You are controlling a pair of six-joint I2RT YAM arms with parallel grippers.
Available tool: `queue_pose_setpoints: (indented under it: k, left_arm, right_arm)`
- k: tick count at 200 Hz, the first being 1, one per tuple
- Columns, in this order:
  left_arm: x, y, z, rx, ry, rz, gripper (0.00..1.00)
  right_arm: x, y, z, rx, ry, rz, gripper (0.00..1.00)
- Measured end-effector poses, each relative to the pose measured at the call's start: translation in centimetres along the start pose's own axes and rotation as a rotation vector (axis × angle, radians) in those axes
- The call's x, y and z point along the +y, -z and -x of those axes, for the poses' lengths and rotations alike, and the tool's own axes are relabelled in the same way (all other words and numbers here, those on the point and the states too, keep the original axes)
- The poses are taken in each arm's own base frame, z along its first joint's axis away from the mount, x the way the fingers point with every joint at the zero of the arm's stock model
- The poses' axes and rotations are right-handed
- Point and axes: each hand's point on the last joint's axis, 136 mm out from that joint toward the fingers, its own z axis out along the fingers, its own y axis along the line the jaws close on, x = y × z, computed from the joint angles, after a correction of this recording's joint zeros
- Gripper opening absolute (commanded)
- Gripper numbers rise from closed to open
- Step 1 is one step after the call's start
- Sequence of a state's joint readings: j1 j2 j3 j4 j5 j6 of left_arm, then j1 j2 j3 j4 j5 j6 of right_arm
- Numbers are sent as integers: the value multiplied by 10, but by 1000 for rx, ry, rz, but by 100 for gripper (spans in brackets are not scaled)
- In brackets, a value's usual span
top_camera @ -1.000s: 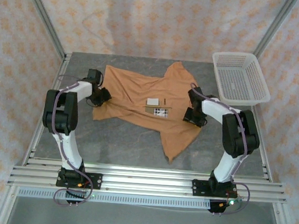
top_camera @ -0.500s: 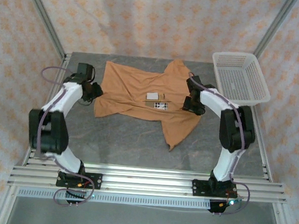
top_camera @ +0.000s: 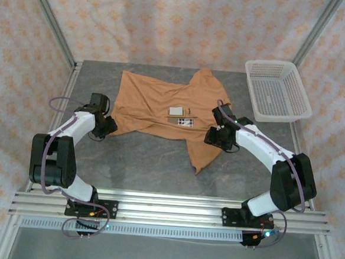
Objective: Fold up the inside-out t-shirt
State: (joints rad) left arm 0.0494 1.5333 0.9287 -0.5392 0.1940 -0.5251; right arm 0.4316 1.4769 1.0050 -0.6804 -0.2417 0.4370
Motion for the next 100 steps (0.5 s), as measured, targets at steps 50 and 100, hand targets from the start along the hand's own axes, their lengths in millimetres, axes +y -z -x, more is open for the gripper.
queue_pose_setpoints:
  k: [50, 100]
  left_arm:
    - [-6, -17, 17, -22, 12, -14, 37]
    - [-12, -26, 34, -43, 23, -28, 32]
  right_arm:
    - [2, 0, -2, 7, 2, 9, 48]
    - [4, 1, -2, 11, 4, 16, 48]
